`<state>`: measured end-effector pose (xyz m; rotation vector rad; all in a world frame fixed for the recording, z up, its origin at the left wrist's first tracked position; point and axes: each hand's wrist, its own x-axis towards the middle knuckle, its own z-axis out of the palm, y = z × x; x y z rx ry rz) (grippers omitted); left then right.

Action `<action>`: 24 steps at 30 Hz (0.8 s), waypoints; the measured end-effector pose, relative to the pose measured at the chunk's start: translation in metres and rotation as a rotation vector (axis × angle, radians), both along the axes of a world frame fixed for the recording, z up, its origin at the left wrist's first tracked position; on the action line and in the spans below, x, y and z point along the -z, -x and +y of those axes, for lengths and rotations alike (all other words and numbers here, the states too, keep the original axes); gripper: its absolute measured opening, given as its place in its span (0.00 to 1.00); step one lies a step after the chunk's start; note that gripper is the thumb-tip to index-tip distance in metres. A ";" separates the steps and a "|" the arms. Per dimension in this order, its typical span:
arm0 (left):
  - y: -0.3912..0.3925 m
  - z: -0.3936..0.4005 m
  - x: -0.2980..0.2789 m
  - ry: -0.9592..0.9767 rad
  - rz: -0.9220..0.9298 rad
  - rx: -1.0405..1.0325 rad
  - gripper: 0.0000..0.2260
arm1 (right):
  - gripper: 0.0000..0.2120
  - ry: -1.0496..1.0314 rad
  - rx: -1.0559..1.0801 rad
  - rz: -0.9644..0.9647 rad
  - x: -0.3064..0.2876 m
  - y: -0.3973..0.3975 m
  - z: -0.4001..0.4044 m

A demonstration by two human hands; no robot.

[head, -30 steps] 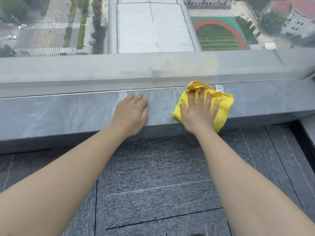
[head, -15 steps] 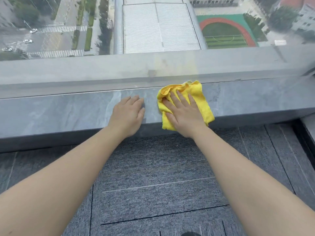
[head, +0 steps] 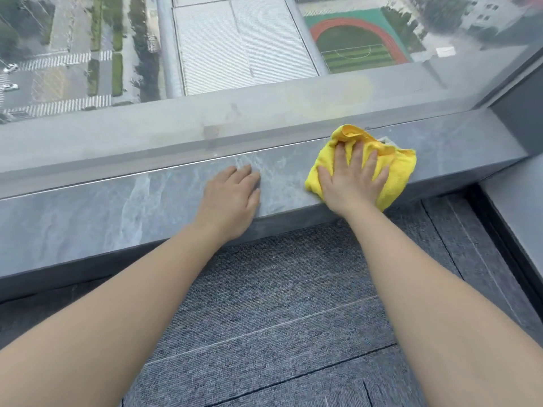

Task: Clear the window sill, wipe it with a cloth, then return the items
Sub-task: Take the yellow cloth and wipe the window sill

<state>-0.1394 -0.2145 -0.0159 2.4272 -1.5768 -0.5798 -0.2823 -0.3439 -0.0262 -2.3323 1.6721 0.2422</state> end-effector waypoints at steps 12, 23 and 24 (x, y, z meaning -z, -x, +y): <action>0.006 -0.019 -0.001 0.190 -0.004 -0.016 0.34 | 0.26 0.080 -0.267 -0.044 0.003 -0.009 -0.010; 0.050 -0.072 0.004 0.175 0.020 0.150 0.36 | 0.25 0.124 -0.177 -0.063 0.010 0.075 -0.042; 0.053 -0.075 0.005 0.173 0.016 0.159 0.35 | 0.25 0.123 -0.119 -0.052 0.009 0.075 -0.048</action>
